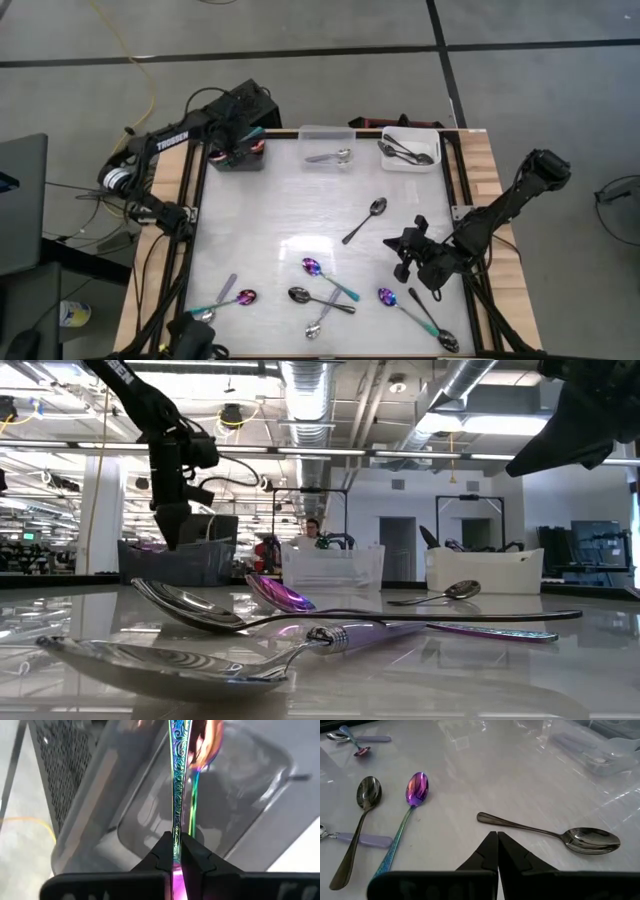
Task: Sort silverware by color (type)
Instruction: Put the blue spoon into the black bin
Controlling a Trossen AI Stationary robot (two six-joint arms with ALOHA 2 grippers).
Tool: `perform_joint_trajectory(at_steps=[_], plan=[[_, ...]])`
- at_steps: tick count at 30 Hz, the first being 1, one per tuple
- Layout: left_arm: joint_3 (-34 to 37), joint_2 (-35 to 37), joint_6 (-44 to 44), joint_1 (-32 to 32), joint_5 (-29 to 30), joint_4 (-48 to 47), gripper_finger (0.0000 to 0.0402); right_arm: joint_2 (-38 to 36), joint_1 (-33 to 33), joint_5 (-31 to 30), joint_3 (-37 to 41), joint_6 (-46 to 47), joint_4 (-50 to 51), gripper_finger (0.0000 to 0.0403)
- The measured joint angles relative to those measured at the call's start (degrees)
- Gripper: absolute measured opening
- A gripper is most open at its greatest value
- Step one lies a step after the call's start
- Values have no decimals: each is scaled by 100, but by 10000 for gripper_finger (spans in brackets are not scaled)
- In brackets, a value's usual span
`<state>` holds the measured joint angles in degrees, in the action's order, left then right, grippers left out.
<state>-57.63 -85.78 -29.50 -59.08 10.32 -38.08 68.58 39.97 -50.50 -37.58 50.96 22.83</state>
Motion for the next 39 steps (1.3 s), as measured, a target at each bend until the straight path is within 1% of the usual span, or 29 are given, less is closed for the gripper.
perform_joint_trajectory(at_steps=[2,5,9,13,18,21,23,26,29,31,33,36,39], plan=[[0,-65,6,-50,85,-20,0,0,0,2,0,-8,0,25],[0,-143,38,-97,56,-20,0,0,0,4,0,-27,4,25],[0,-188,334,-97,57,-22,8,0,0,4,0,-28,1,25],[0,-188,383,-33,60,-51,40,0,0,7,0,-34,2,25],[-2,-188,319,105,93,-328,85,0,0,7,0,-33,0,25],[-171,-192,436,222,322,-815,102,0,0,7,0,-35,-30,25],[-377,-192,740,318,389,-1183,109,0,0,9,0,-44,-90,25],[-709,-192,1353,466,87,-1797,111,0,-19,111,-49,-46,-96,25],[-807,-129,1828,648,-429,-2035,111,0,-113,341,-215,-50,-101,25],[-674,7,2020,828,-652,-1878,111,0,-219,417,-341,-89,-101,25],[-423,183,2121,1060,-708,-1401,111,0,-339,421,-472,-199,-100,25],[-24,508,2076,1478,-720,-723,111,0,-551,421,-692,-305,-107,25],[379,924,1939,1939,-929,-59,111,0,-790,420,-870,-313,-112,25]])
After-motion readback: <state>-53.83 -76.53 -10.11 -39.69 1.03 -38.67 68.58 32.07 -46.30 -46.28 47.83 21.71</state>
